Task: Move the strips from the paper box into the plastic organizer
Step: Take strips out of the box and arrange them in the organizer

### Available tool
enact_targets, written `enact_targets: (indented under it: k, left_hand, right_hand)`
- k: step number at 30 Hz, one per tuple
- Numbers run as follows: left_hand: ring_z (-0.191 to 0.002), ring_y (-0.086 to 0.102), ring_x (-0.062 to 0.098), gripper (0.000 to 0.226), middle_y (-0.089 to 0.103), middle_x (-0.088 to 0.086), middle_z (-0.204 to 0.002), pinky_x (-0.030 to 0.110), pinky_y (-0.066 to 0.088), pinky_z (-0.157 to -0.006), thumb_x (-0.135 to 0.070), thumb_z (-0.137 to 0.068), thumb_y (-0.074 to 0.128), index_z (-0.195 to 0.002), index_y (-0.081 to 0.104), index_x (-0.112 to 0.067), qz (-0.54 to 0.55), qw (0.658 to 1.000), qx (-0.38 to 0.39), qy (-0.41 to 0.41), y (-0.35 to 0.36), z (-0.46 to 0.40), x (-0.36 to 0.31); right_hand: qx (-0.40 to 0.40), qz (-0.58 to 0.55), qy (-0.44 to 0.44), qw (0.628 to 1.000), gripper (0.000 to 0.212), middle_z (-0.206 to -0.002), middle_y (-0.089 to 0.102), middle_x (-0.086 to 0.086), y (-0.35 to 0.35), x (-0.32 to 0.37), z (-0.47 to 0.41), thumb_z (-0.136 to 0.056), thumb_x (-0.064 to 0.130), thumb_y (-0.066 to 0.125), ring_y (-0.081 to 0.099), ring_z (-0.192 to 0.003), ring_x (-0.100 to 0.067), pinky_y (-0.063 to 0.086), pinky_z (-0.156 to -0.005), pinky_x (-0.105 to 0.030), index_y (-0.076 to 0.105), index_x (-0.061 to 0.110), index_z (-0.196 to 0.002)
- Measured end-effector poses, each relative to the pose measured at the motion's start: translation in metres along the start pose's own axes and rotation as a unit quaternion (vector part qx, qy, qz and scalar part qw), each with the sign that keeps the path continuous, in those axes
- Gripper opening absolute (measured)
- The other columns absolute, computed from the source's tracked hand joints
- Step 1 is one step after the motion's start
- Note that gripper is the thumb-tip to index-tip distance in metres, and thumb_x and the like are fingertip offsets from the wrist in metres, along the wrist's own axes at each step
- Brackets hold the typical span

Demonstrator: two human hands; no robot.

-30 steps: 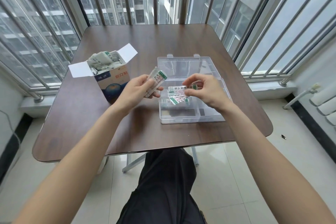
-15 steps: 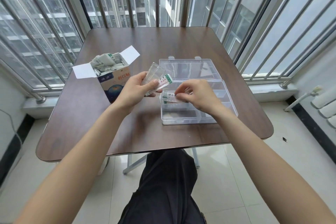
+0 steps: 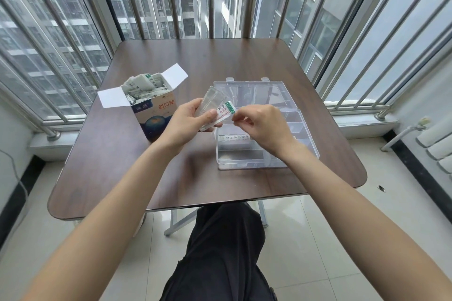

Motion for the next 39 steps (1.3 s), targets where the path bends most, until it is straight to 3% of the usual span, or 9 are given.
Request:
enact_targets:
  k: [3, 7, 11, 15, 19, 23, 28, 34, 39]
  left_hand:
    - [-0.070, 0.069, 0.008, 0.019, 0.068, 0.000, -0.093, 0.016, 0.051, -0.060, -0.009, -0.092, 0.056, -0.111, 0.056, -0.009, 0.000, 1.000, -0.004, 0.000, 0.000, -0.001, 0.001]
    - [-0.071, 0.069, 0.010, 0.022, 0.069, 0.002, -0.095, 0.020, 0.053, -0.063, -0.011, -0.093, 0.057, -0.114, 0.057, -0.007, -0.020, 1.000, 0.019, 0.002, 0.005, -0.003, 0.001]
    - [-0.057, 0.061, 0.000, 0.014, 0.067, -0.001, -0.084, 0.019, 0.047, -0.053, -0.019, -0.097, 0.049, -0.101, 0.061, -0.010, -0.152, 0.988, -0.020, 0.030, 0.013, -0.005, -0.001]
    - [-0.070, 0.058, 0.013, 0.023, 0.066, -0.003, -0.084, 0.031, 0.044, -0.068, -0.025, -0.100, 0.042, -0.094, 0.060, -0.012, -0.296, 0.939, -0.107, 0.138, 0.013, -0.003, 0.001]
    - [-0.092, 0.052, 0.017, 0.034, 0.057, -0.002, -0.097, 0.025, 0.037, -0.079, -0.030, -0.100, 0.035, -0.117, 0.059, -0.015, -0.388, 0.894, -0.005, 0.226, 0.025, 0.003, 0.008]
    - [-0.094, 0.051, 0.022, 0.045, 0.058, 0.003, -0.105, 0.038, 0.042, -0.083, -0.039, -0.098, 0.026, -0.124, 0.056, -0.018, -0.461, 0.851, 0.035, 0.249, 0.027, 0.008, 0.016]
    - [-0.095, 0.052, 0.020, 0.040, 0.062, -0.001, -0.104, 0.032, 0.035, -0.081, -0.039, -0.096, 0.034, -0.122, 0.058, -0.020, -0.518, 0.805, 0.033, 0.287, 0.035, 0.012, 0.011]
    - [-0.097, 0.052, 0.015, 0.022, 0.065, -0.010, -0.099, 0.025, 0.024, -0.083, -0.041, -0.091, 0.056, -0.102, 0.056, -0.023, -0.505, 0.816, 0.023, 0.279, 0.042, 0.010, 0.007]
    - [-0.097, 0.050, 0.016, 0.043, 0.065, -0.008, -0.102, 0.028, 0.039, -0.085, -0.058, -0.084, 0.049, -0.101, 0.066, -0.022, -0.458, 0.843, 0.077, 0.273, 0.038, 0.006, 0.007]
  right_hand:
    - [-0.037, -0.140, 0.104, 0.984, 0.008, -0.073, 0.071, -0.003, -0.007, -0.006, 0.002, -0.089, 0.014, 0.062, 0.068, -0.061, -0.015, 0.055, -0.059, -0.032, 0.067, 0.009, -0.087]
    - [0.014, -0.397, 0.263, 0.879, 0.022, -0.083, 0.069, -0.010, -0.012, -0.006, 0.002, -0.091, 0.025, 0.061, 0.065, -0.061, -0.016, 0.051, -0.050, -0.024, 0.059, 0.009, -0.107]
    - [0.027, -0.296, 0.255, 0.920, 0.023, -0.077, 0.065, -0.004, -0.008, -0.011, 0.005, -0.081, 0.017, 0.072, 0.058, -0.066, -0.010, 0.048, -0.063, -0.022, 0.062, 0.020, -0.101]
    - [0.029, -0.172, 0.277, 0.945, 0.009, -0.072, 0.061, 0.004, -0.007, -0.017, 0.018, -0.077, 0.023, 0.072, 0.056, -0.071, -0.010, 0.047, -0.071, -0.031, 0.067, 0.023, -0.084]
    - [0.068, 0.003, 0.231, 0.971, 0.012, -0.078, 0.062, 0.012, -0.010, -0.006, 0.016, -0.080, 0.035, 0.070, 0.054, -0.079, -0.010, 0.035, -0.066, -0.025, 0.066, 0.028, -0.089]
    - [0.090, 0.011, 0.208, 0.974, 0.010, -0.086, 0.070, 0.008, -0.018, -0.011, 0.015, -0.084, 0.032, 0.065, 0.060, -0.086, -0.012, 0.042, -0.069, -0.027, 0.066, 0.025, -0.091]
    - [0.107, -0.008, 0.193, 0.975, 0.012, -0.084, 0.071, 0.006, -0.026, -0.019, 0.017, -0.086, 0.024, 0.058, 0.063, -0.086, -0.014, 0.051, -0.081, -0.038, 0.070, 0.024, -0.083]
    - [0.120, -0.003, 0.189, 0.975, 0.016, -0.086, 0.070, 0.005, -0.026, -0.021, 0.015, -0.088, 0.025, 0.055, 0.062, -0.089, -0.017, 0.051, -0.082, -0.039, 0.071, 0.023, -0.085]
    - [0.153, 0.046, 0.160, 0.974, 0.016, -0.089, 0.071, 0.009, -0.026, -0.015, 0.015, -0.085, 0.039, 0.064, 0.060, -0.089, -0.012, 0.047, -0.075, -0.031, 0.068, 0.024, -0.090]
Point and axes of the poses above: each hand's wrist, its own z-axis away from the middle knuckle, its own y-axis out of the palm, x = y × z, the point moved 3 cm from there along -z, towards the middle knuckle
